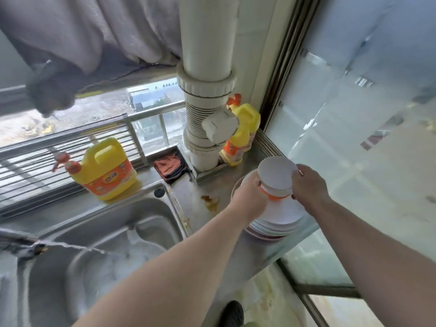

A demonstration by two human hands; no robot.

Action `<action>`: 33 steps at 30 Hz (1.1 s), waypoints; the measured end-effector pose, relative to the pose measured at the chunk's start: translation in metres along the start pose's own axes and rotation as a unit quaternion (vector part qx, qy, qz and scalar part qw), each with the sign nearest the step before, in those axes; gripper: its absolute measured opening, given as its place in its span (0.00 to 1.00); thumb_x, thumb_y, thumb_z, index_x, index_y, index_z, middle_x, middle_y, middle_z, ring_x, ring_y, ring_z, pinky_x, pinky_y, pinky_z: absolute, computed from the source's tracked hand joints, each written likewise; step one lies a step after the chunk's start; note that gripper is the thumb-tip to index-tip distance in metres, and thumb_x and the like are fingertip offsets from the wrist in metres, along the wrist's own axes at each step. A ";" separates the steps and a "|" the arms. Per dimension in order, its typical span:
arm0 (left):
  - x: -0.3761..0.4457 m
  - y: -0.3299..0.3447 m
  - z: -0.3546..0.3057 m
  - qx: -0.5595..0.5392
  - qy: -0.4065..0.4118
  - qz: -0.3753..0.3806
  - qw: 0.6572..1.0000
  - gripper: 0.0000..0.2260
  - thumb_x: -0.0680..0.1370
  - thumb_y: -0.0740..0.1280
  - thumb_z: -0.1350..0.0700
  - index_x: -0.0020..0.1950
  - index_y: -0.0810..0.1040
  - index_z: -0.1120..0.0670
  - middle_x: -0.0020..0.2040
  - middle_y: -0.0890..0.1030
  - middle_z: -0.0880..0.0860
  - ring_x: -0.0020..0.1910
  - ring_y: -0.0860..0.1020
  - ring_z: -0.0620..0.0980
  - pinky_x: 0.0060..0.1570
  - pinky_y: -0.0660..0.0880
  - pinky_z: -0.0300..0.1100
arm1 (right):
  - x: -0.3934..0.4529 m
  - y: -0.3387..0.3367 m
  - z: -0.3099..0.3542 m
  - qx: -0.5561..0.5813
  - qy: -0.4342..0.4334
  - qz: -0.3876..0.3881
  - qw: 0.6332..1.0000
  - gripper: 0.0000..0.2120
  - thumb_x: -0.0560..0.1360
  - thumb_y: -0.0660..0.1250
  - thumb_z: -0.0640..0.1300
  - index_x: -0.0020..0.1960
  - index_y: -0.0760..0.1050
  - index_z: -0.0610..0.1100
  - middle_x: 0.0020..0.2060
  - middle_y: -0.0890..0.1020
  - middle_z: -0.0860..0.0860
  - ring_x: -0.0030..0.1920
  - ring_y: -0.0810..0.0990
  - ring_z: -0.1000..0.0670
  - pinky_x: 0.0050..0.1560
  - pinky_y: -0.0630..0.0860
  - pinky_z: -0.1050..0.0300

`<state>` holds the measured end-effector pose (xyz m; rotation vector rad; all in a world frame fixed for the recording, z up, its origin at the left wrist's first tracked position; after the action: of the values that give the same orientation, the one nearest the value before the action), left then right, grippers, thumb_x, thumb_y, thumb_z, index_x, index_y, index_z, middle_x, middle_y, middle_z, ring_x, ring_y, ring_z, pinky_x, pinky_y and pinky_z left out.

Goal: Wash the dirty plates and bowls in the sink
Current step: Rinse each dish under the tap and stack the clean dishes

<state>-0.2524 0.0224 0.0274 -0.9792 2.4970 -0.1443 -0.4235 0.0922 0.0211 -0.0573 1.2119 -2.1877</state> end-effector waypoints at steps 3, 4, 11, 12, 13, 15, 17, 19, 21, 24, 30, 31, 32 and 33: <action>0.003 0.007 0.014 -0.017 0.011 0.010 1.000 0.29 0.81 0.60 0.63 0.79 0.68 0.39 0.64 0.77 0.38 0.55 0.77 0.42 0.51 0.75 0.31 | 0.002 0.000 -0.020 0.033 0.020 -0.004 0.999 0.29 0.74 0.53 0.65 0.69 0.75 0.57 0.56 0.85 0.48 0.52 0.85 0.40 0.57 0.80 0.45; 0.002 0.005 0.022 -0.029 -0.003 0.005 1.000 0.28 0.81 0.61 0.64 0.78 0.71 0.42 0.62 0.78 0.39 0.53 0.79 0.42 0.47 0.76 0.29 | -0.006 -0.002 -0.018 0.047 0.020 -0.013 0.999 0.28 0.74 0.55 0.66 0.69 0.74 0.57 0.56 0.85 0.48 0.54 0.84 0.40 0.60 0.79 0.43; -0.023 -0.065 0.127 -0.050 -0.102 -0.136 0.984 0.12 0.77 0.72 0.61 0.51 0.85 0.44 0.45 0.84 0.47 0.41 0.80 0.44 0.49 0.82 0.41 | -0.083 0.057 0.035 0.054 -0.207 -0.013 0.977 0.07 0.83 0.65 0.43 0.59 0.79 0.50 0.35 0.77 0.59 0.40 0.76 0.52 0.43 0.67 0.58; -0.035 -0.082 0.148 -0.048 -0.127 -0.152 0.979 0.10 0.76 0.74 0.60 0.50 0.85 0.45 0.44 0.84 0.49 0.40 0.81 0.46 0.49 0.83 0.45 | -0.096 0.078 0.045 0.052 -0.242 0.033 0.968 0.08 0.83 0.66 0.42 0.60 0.79 0.49 0.35 0.76 0.60 0.39 0.75 0.54 0.43 0.68 0.59; -0.047 -0.100 0.172 -0.043 -0.151 -0.172 0.972 0.08 0.76 0.76 0.58 0.50 0.85 0.45 0.44 0.85 0.50 0.40 0.81 0.47 0.49 0.84 0.49 | -0.107 0.101 0.055 0.049 -0.266 0.081 0.959 0.09 0.83 0.66 0.42 0.61 0.79 0.49 0.37 0.76 0.60 0.40 0.75 0.55 0.43 0.70 0.59; -0.073 -0.135 0.218 -0.024 -0.200 -0.217 0.955 0.04 0.78 0.75 0.55 0.49 0.85 0.46 0.44 0.86 0.50 0.40 0.82 0.50 0.49 0.84 0.53 | -0.131 0.151 0.073 0.027 -0.298 0.184 0.936 0.11 0.83 0.66 0.44 0.65 0.79 0.50 0.45 0.79 0.57 0.44 0.76 0.55 0.47 0.74 0.58; -0.102 -0.166 0.261 -0.013 -0.248 -0.264 0.932 0.03 0.80 0.71 0.53 0.49 0.84 0.45 0.45 0.86 0.50 0.42 0.82 0.51 0.49 0.83 0.53 | -0.154 0.205 0.088 0.004 -0.312 0.266 0.912 0.12 0.83 0.65 0.45 0.66 0.79 0.49 0.52 0.81 0.51 0.50 0.78 0.51 0.55 0.77 0.53; -0.133 -0.196 0.302 0.019 -0.291 -0.298 0.909 0.06 0.81 0.68 0.55 0.49 0.83 0.45 0.48 0.86 0.51 0.45 0.82 0.52 0.51 0.80 0.51 | -0.172 0.260 0.098 -0.033 -0.295 0.340 0.892 0.13 0.83 0.64 0.47 0.66 0.80 0.50 0.59 0.79 0.50 0.57 0.79 0.47 0.63 0.75 0.50; -0.165 -0.221 0.342 0.087 -0.333 -0.289 0.893 0.07 0.81 0.67 0.54 0.52 0.83 0.44 0.52 0.86 0.49 0.50 0.82 0.54 0.53 0.79 0.49 | -0.178 0.315 0.098 -0.098 -0.244 0.403 0.877 0.16 0.83 0.61 0.48 0.68 0.78 0.49 0.65 0.73 0.50 0.62 0.77 0.44 0.68 0.73 0.50; -0.210 -0.244 0.389 0.241 -0.374 -0.210 0.870 0.10 0.82 0.64 0.49 0.58 0.83 0.42 0.58 0.85 0.48 0.58 0.81 0.54 0.53 0.76 0.45 | -0.175 0.380 0.091 -0.241 -0.220 0.440 0.836 0.19 0.83 0.56 0.47 0.70 0.76 0.45 0.68 0.70 0.46 0.68 0.75 0.38 0.70 0.73 0.46; -0.228 -0.245 0.410 0.366 -0.312 -0.165 0.861 0.13 0.83 0.58 0.42 0.61 0.79 0.42 0.58 0.82 0.42 0.60 0.80 0.48 0.53 0.77 0.47 | -0.163 0.441 0.082 -0.432 -0.218 0.444 0.754 0.21 0.86 0.57 0.43 0.78 0.69 0.41 0.73 0.74 0.40 0.75 0.69 0.39 0.71 0.70 0.48; -0.227 -0.246 0.410 0.364 -0.308 -0.175 0.862 0.13 0.83 0.58 0.42 0.60 0.79 0.42 0.57 0.81 0.42 0.60 0.80 0.48 0.53 0.77 0.47 | -0.162 0.446 0.081 -0.438 -0.211 0.436 0.758 0.22 0.84 0.58 0.42 0.78 0.69 0.42 0.72 0.74 0.40 0.75 0.70 0.40 0.71 0.72 0.47; -0.227 -0.246 0.409 0.362 -0.307 -0.181 0.861 0.13 0.82 0.58 0.42 0.60 0.79 0.42 0.57 0.81 0.41 0.60 0.79 0.48 0.52 0.77 0.47 | -0.162 0.451 0.080 -0.440 -0.202 0.429 0.762 0.22 0.84 0.60 0.42 0.77 0.71 0.43 0.72 0.74 0.41 0.74 0.73 0.40 0.70 0.75 0.46; -0.226 -0.247 0.410 0.364 -0.302 -0.186 0.861 0.13 0.82 0.59 0.42 0.60 0.79 0.42 0.56 0.81 0.41 0.60 0.79 0.47 0.52 0.76 0.46 | -0.162 0.452 0.081 -0.435 -0.198 0.422 0.770 0.21 0.83 0.62 0.42 0.75 0.74 0.43 0.70 0.76 0.41 0.71 0.76 0.40 0.68 0.77 0.45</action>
<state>0.2298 0.0168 -0.1910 -0.9509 1.4595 -0.7206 -0.0404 -0.0525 -0.2427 -0.2791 1.4901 -0.6801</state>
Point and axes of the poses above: each hand's wrist, its own x-axis towards the middle knuckle, its own y-axis out of the palm, z = x × y, the point moved 1 cm from there along x, towards the middle knuckle
